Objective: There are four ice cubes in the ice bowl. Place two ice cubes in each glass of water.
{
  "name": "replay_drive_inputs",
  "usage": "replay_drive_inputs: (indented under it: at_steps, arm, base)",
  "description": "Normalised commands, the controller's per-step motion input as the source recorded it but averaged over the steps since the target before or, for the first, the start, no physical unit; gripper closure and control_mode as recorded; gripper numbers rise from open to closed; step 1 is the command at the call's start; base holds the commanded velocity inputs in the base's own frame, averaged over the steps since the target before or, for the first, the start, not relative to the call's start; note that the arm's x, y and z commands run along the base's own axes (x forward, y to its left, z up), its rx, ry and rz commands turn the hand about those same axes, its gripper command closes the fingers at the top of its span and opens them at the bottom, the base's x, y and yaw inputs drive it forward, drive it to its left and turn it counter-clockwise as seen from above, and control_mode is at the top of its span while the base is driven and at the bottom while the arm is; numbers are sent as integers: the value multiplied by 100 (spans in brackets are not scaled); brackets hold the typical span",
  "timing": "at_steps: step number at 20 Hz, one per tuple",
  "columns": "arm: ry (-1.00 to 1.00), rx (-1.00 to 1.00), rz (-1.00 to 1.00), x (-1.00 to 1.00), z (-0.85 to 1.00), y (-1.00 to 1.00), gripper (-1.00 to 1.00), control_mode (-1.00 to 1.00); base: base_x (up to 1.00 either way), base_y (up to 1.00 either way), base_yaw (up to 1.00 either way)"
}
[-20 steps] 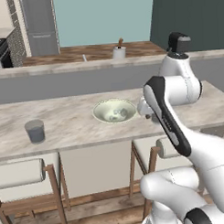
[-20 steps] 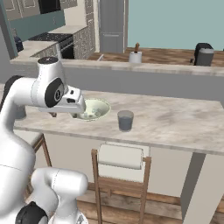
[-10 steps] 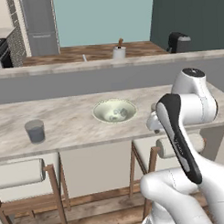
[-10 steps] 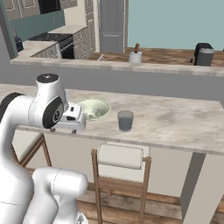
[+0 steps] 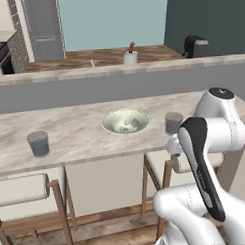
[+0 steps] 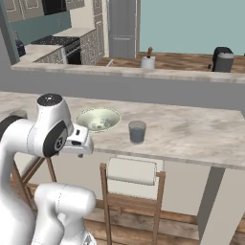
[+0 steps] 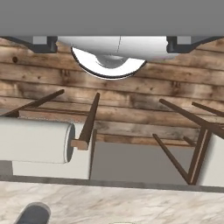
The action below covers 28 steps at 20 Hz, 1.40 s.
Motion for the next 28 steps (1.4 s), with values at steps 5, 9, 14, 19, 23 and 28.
replay_drive_inputs:
  at_steps: [5,9,14,19,23,28]
  arm:
    - [0,0,0,-9,-3,0,-100,100]
    - [0,0,0,0,0,0,-100,100]
    - [0,0,0,0,0,0,-100,100]
    - [0,0,0,0,0,0,-100,100]
    - [0,0,0,0,0,0,-100,100]
    - [0,0,0,0,0,0,-100,100]
  base:
    - [-10,0,0]
    - [-19,0,-1]
    - [-21,10,-9]
    - [-9,38,-11]
    - [0,48,-7]
    - [0,42,-6]
